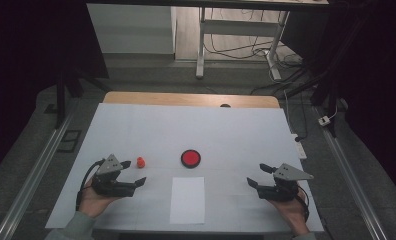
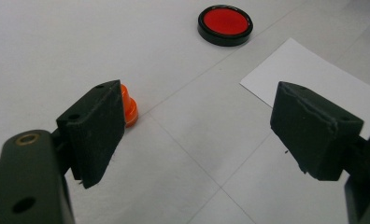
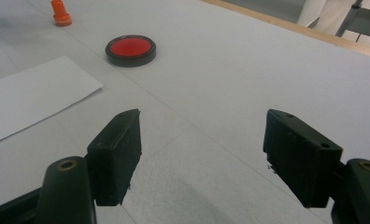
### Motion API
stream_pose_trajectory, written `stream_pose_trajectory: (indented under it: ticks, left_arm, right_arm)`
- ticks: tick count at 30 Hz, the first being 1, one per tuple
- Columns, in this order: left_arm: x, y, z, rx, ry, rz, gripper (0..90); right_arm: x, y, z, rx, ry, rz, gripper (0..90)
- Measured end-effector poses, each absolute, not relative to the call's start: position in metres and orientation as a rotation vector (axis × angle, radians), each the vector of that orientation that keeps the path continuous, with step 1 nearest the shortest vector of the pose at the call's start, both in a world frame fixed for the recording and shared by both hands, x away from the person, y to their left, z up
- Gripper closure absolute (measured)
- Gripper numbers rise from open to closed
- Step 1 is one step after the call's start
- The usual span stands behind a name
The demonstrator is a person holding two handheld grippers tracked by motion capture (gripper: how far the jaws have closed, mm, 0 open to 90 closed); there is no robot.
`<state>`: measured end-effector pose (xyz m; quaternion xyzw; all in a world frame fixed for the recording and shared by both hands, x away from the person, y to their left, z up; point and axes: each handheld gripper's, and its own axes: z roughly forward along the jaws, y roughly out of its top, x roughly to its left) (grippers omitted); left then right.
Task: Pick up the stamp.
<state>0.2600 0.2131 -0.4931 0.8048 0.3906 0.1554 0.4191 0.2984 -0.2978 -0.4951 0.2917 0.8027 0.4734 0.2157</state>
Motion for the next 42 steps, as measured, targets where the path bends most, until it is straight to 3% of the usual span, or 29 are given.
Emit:
stream_pose_trajectory:
  ticks: [23, 42]
  left_arm:
    - [0.291, 0.198, -0.487, 2.072, 1.002, 0.400, 19.1]
    - [0.341, 0.203, -0.490, 2.117, 1.083, 0.417, 21.6]
  right_arm:
    - [0.299, -0.296, -0.496, 0.811, 2.224, 1.319, 28.4]
    - [0.300, -0.295, -0.497, 0.825, 2.232, 1.308, 28.5]
